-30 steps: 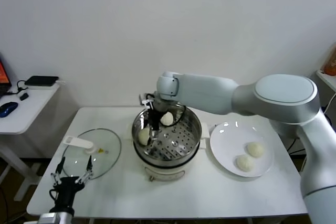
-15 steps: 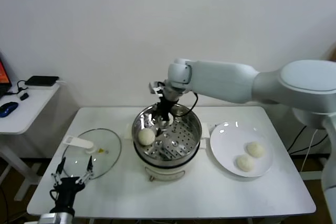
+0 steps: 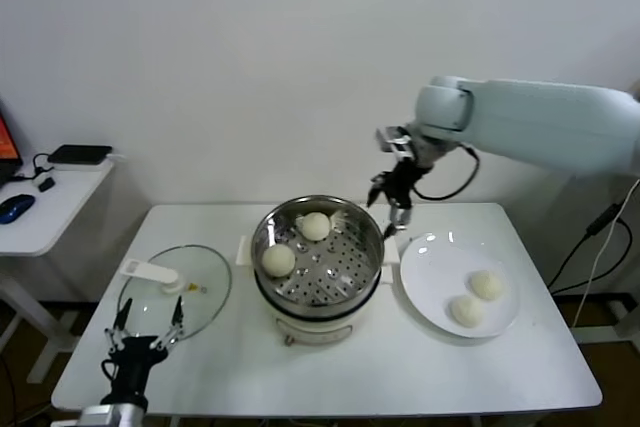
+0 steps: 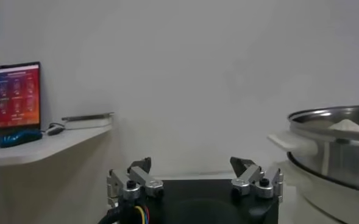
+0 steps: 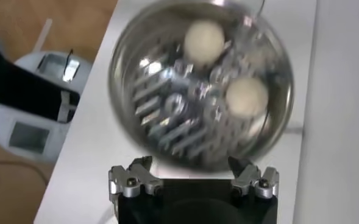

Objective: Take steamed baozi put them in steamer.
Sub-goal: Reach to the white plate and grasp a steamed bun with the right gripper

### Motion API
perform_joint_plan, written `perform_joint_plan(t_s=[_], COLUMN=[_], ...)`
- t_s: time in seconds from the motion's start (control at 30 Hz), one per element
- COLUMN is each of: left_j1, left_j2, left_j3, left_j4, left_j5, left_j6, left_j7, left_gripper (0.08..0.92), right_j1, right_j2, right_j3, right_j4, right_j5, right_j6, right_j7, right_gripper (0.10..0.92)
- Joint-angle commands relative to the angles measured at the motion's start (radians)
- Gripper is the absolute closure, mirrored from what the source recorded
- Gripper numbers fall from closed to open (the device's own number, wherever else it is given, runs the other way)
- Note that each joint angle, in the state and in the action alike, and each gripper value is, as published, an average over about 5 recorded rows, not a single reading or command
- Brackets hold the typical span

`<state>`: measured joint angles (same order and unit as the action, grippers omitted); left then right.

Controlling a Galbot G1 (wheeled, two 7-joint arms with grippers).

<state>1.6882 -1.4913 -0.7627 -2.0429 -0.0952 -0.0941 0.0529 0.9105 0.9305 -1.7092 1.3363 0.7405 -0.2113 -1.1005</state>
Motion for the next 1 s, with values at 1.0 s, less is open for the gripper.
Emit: perform_joint_plan(t_s=[1.0], left_j1=[0.037], left_j2=[-0.017], left_j3=[-0.019], left_j4=[-0.007], left_j5=[-0.005], left_j6=[-0.065], left_j7=[0.049], left_gripper=[0.177], right_j1=[-0.608], right_j2=[-0.3], right_j3=[0.343], right_j4=[-0.078], right_j5=[-0.596], right_j6=[0.101], right_j7=[-0.006], right_gripper=[0.203])
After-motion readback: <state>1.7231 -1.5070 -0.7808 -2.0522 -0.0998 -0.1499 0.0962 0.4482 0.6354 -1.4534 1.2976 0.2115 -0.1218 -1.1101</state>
